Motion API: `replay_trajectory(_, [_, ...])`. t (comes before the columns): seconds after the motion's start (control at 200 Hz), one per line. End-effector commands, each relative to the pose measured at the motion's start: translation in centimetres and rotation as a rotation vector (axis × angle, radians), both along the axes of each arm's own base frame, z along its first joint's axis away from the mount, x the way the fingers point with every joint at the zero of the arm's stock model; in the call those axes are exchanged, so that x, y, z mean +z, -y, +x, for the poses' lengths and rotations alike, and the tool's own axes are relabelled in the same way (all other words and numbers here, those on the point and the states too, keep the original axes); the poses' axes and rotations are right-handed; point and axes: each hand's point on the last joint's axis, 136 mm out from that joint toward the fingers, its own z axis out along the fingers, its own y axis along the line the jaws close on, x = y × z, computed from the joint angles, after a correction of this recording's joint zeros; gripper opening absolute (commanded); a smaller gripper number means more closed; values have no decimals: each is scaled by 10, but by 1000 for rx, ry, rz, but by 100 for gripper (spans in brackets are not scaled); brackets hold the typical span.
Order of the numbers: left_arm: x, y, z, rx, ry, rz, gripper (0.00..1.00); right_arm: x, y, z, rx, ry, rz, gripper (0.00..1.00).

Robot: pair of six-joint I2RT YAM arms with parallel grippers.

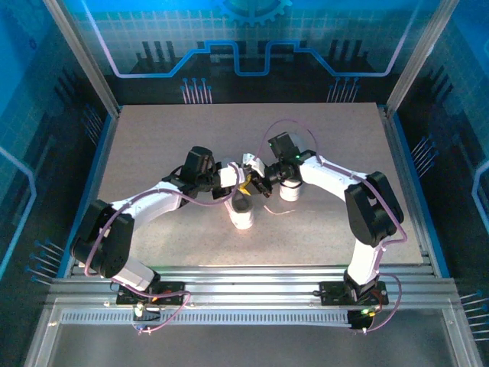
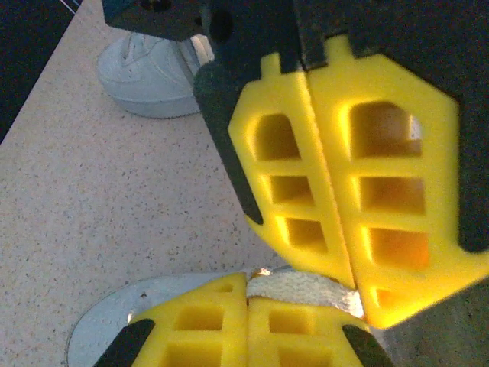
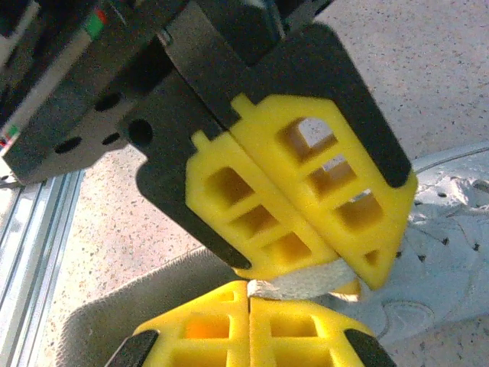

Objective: Tie the shoes

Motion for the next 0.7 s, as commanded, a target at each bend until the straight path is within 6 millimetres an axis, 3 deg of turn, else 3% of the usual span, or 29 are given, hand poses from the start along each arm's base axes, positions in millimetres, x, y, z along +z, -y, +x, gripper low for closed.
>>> replay_trajectory(0.0, [5, 0, -1, -10, 44, -44, 0, 1, -8, -16, 36, -46, 42, 14])
replay_trajectory(0.09, [2, -2, -1, -8, 77, -48, 0, 3, -3, -16, 24, -73, 55, 30])
replay_trajectory(0.205, [-1, -6, -1, -6, 94, -56, 0, 13, 12, -13, -11, -91, 80, 39])
replay_trajectory(0.46, [0, -10, -3, -15, 121, -90, 0, 33, 48, 11, -109, -90, 151, 41])
replay_trajectory(0.695, [3, -10, -3, -21, 127, -98, 0, 32, 35, 44, -105, -75, 181, 38])
